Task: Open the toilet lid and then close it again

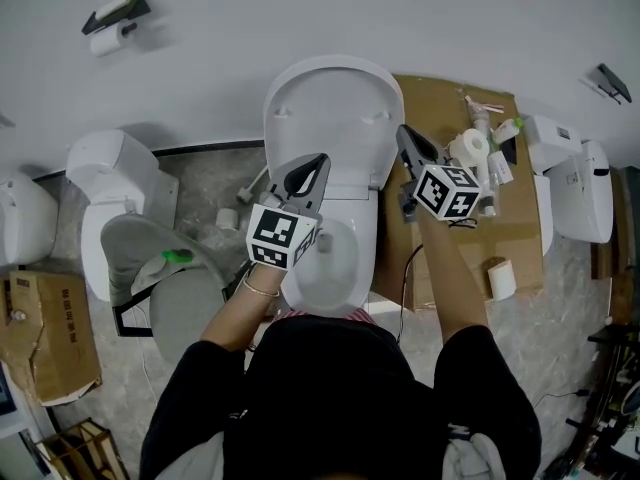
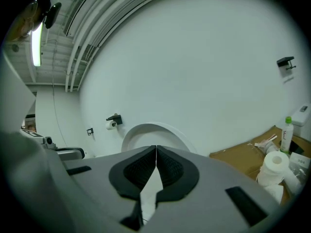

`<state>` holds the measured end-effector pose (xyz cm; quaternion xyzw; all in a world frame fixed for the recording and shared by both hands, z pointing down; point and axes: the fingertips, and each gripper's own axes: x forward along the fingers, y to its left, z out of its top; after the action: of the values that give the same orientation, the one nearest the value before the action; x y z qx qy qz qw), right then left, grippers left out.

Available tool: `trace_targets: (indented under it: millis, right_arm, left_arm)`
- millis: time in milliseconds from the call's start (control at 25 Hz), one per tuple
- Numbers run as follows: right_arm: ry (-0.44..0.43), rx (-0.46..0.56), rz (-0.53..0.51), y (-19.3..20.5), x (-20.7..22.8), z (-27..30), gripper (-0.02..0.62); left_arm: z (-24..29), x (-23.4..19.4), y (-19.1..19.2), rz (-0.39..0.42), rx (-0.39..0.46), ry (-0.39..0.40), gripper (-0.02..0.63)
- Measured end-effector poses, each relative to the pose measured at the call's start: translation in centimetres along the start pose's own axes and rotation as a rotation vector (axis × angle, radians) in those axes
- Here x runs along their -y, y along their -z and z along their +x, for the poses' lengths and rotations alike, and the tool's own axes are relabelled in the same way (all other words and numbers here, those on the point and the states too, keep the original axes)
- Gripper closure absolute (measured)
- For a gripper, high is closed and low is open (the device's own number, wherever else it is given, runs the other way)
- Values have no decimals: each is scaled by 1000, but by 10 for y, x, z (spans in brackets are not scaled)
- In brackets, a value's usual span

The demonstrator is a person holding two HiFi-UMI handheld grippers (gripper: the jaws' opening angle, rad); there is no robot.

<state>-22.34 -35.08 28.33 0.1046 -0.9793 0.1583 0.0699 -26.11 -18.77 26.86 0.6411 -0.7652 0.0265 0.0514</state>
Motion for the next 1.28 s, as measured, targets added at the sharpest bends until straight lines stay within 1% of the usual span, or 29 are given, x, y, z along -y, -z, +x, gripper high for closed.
trace_targets:
  millis: [240,360,520,840,1000,1080,1280]
  right_arm:
    - [-3,42,52,0,-11,-34,575]
    - [-20,42,61,3,-17,-50,575]
    - [-17,46,53,5,-22,-71,575]
    - [-48,59,79,11,-39,-103,575]
    - [-43,90,74,11,-50,-120,575]
    - [-44,103,72,8,-55,-129,575]
    - [-10,178,64,-8,-61,-149,575]
  left_arm:
    - [-3,27,-12,62,8,42,601]
    - [-3,41,-17,69,15,66,601]
    - [-3,58,-18,75,14,94,601]
    - [-4,83,-24,83,10,140,603]
    - [-5,92,-25,73,5,152,601]
    - [-6,97,-26,86,6,156,601]
    - [-9,107,-28,118,10,172,603]
